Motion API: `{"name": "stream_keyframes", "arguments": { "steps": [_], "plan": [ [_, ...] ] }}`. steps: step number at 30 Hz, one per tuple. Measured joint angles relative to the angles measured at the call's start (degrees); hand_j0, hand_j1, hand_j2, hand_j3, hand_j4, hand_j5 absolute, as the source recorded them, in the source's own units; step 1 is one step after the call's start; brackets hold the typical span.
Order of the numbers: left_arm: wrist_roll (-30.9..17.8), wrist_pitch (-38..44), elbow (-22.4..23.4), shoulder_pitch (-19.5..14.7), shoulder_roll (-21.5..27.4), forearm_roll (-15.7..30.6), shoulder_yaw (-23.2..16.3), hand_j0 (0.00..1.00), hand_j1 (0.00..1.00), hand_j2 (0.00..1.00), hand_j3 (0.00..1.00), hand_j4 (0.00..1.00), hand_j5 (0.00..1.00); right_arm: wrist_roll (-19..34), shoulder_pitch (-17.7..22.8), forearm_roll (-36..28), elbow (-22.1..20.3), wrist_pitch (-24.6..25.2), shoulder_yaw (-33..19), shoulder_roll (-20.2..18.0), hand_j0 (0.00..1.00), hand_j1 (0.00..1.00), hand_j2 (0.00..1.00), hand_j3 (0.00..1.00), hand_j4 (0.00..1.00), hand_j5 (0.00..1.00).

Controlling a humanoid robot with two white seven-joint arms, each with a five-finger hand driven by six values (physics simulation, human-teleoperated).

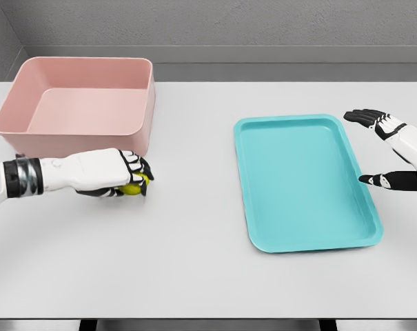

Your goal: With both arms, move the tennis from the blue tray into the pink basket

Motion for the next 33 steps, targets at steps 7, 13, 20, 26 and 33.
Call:
{"name": "stream_keyframes", "arguments": {
  "steps": [7, 13, 20, 26, 33],
  "plan": [
    [0.0, 0.0, -1.8, -0.6, 1.8, 2.1, 0.2, 0.56, 0.56, 0.56, 0.56, 0.56, 0.56, 0.0, 0.0, 0.0, 0.0, 0.0, 0.0, 0.0, 1.0, 1.0, 1.0, 1.0, 1.0, 1.0],
    [0.0, 0.0, -2.8, -1.8, 3.8, 4.2, 1.7, 0.56, 0.56, 0.56, 0.56, 0.56, 0.56, 0.0, 0.0, 0.0, 0.0, 0.0, 0.0, 0.0, 1.0, 1.0, 1.0, 1.0, 1.0, 1.0],
    [0.0, 0.0, -1.0, -5.1, 3.8, 5.8, 2.6, 0.56, 0.56, 0.56, 0.56, 0.56, 0.56, 0.0, 0.3, 0.0, 0.0, 0.0, -0.1, 0.0, 1.0, 1.0, 1.0, 1.0, 1.0, 1.0],
    [0.0, 0.0, 2.6, -7.2, 2.3, 6.0, 2.6, 0.56, 0.56, 0.56, 0.56, 0.56, 0.56, 0.0, 0.4, 0.0, 0.0, 0.0, -0.1, 0.0, 1.0, 1.0, 1.0, 1.0, 1.0, 1.0],
    [0.1, 0.0, 7.1, -9.8, 0.0, 6.0, 2.5, 0.56, 0.56, 0.56, 0.56, 0.56, 0.56, 0.0, 0.4, 0.0, 0.0, 0.0, -0.1, 0.0, 1.0, 1.0, 1.0, 1.0, 1.0, 1.0]
  ]
}}
